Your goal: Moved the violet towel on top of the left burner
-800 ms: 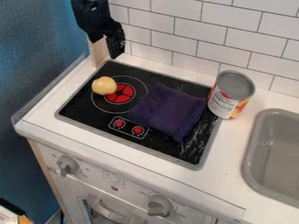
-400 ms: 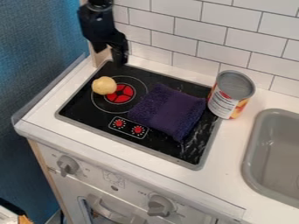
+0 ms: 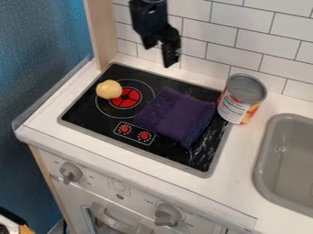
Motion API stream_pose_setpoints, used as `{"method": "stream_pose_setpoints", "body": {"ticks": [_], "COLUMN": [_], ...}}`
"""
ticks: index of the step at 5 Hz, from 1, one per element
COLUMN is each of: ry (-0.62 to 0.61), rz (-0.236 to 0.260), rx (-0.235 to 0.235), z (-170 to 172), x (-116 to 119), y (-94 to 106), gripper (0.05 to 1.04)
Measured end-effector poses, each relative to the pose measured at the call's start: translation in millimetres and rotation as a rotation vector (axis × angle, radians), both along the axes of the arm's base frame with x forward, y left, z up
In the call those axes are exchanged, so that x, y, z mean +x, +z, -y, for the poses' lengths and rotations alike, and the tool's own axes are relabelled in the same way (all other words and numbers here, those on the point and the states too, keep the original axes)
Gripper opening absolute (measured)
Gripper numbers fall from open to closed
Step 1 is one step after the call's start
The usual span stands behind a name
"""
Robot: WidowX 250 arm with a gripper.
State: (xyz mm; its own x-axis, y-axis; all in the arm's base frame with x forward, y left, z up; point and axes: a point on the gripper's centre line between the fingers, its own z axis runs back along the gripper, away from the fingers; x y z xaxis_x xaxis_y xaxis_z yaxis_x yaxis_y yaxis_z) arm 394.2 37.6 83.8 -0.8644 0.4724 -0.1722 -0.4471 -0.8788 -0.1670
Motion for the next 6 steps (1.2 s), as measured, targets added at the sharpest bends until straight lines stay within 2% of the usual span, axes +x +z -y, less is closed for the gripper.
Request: {"method": "stream_pose_setpoints", "body": {"ticks": [1, 2, 3, 4, 5, 6], "ry": [0.026, 0.052, 0.061, 0.047, 0.054, 0.05], "rz": [-0.012, -0.063, -0.126, -0.172, -0.223, -0.25], "rx": [-0.021, -0.017, -0.01, -0.005, -0.018, -0.027], "z": [18.0, 31.3, 36.0, 44.4, 45.4, 46.9], "x": [4.2, 0.4, -3.4, -12.4, -30.2, -39.0], "y": [4.0, -9.9, -34.1, -45.8, -63.1, -71.2], "gripper": [1.0, 0.999, 1.0, 1.0, 0.999, 1.0]}}
